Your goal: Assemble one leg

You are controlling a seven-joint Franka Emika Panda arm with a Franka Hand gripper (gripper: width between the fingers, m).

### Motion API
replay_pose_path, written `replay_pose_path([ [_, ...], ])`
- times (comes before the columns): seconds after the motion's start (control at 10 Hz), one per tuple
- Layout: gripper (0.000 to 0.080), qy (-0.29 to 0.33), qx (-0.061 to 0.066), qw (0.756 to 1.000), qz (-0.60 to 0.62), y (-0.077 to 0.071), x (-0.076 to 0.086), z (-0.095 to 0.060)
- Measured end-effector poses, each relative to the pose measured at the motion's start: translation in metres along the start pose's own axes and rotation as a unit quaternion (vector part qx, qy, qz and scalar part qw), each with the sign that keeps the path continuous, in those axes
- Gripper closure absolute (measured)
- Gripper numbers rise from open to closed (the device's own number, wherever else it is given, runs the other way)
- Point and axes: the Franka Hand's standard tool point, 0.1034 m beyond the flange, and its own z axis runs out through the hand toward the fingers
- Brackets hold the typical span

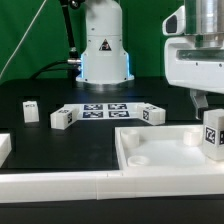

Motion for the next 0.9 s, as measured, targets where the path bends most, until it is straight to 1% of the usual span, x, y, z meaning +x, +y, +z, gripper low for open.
replay_pose_path([
  [0.1,0.0201,0.000,-0.001,1.000,-0.005,0.0003,-0.0017,0.0012],
  [0.2,0.0165,0.000,-0.001,0.998,-0.057,0.0002,-0.0016,0.0012],
  [0.3,0.0165,0.000,-0.001,0.992,-0.129,0.0001,-0.0008,0.0010],
  [0.5,0.0151,0.001,0.000,0.967,-0.255,-0.0007,-0.0006,0.0006],
  [0.7,0.0151,0.001,0.000,0.943,-0.334,-0.0012,-0.0006,0.0003],
  [0.8,0.0151,0.002,0.000,0.921,-0.389,-0.0016,-0.0009,0.0001],
  [0.9,0.0151,0.002,0.000,0.893,-0.450,-0.0015,-0.0005,0.0001],
])
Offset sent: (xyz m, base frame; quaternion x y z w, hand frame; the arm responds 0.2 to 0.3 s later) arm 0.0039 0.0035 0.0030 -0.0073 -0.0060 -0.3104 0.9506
